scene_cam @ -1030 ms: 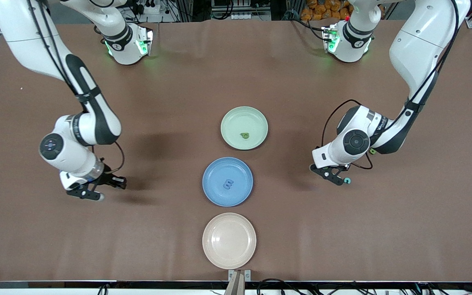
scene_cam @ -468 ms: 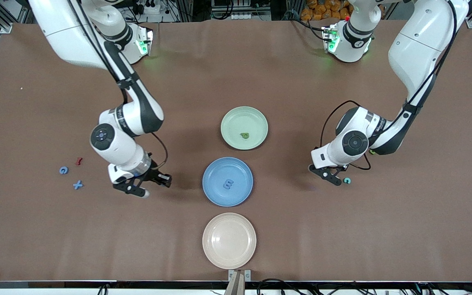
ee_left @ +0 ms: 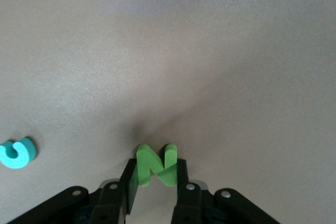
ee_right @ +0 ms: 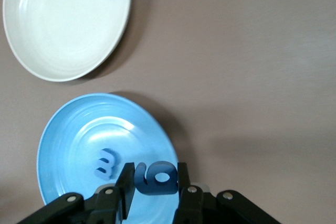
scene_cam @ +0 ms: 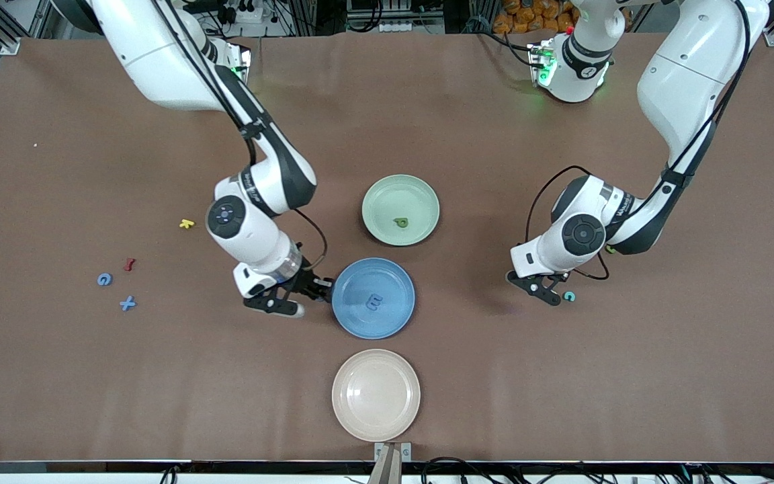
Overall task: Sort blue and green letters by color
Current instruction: 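Place the G on the blue plate while the left gripper carries the N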
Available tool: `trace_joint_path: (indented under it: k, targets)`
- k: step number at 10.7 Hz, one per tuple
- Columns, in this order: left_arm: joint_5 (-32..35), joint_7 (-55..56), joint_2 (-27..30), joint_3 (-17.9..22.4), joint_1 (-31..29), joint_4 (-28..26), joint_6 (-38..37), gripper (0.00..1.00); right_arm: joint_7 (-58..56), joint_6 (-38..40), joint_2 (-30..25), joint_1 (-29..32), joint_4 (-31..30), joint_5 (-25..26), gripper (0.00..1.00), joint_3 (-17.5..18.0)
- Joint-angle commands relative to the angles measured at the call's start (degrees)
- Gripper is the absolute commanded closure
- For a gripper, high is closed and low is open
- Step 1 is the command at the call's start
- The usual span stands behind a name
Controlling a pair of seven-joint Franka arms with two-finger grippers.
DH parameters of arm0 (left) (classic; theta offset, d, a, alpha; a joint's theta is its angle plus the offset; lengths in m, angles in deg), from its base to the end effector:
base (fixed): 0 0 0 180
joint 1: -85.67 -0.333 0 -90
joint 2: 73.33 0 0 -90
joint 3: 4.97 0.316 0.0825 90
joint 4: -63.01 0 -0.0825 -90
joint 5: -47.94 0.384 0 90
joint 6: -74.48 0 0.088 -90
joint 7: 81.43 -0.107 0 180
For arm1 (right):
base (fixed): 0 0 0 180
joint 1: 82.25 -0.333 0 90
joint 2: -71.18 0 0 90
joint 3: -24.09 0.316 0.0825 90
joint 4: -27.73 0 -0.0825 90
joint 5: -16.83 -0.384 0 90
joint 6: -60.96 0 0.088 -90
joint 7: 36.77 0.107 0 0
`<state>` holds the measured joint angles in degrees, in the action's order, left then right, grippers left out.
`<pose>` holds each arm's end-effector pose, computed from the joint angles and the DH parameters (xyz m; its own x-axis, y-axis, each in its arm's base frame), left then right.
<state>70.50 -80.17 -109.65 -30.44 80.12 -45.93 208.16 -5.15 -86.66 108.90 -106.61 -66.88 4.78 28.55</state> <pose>0.5831 -0.1958 0.1812 0.8430 -0.5260 -0.1123 -0.5287 -0.8488 0.0070 0.6283 0.3327 0.2556 0.9639 -0.2461 0.1013 -0.2066 -0.9319 -0.2983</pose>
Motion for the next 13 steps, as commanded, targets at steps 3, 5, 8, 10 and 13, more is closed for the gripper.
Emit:
trace_joint_path:
  k: [3, 5, 8, 10, 13]
  targets:
    - [-0.14, 13.45, 4.15, -6.06, 0.72, 0.74, -4.73, 1.0, 6.04, -3.64, 5.0, -4.73, 4.08, -1.04, 0.96, 0.45]
    - [-0.15, 21.55, 4.15, -11.16, 0.98, 2.32, -7.81, 1.0, 13.53, -3.64, 5.0, -5.08, 4.0, -0.6, 0.4, 1.07]
    - [-0.15, 37.79, 3.45, -15.4, 4.91, 2.68, -8.26, 1.0, 13.47, -3.21, 4.39, -5.0, 3.91, 0.54, 0.0, 1.07]
    - [-0.06, 49.39, 2.23, -15.32, 10.19, 3.29, -8.17, 1.0, 12.86, -1.63, 3.25, -2.29, 2.68, 3.51, 0.0, 1.07]
    - [-0.15, 60.93, 0.91, -15.14, 15.47, 3.73, -8.17, 1.0, 7.69, 3.72, 0.79, 4.64, 1.63, 4.85, 0.0, 1.07]
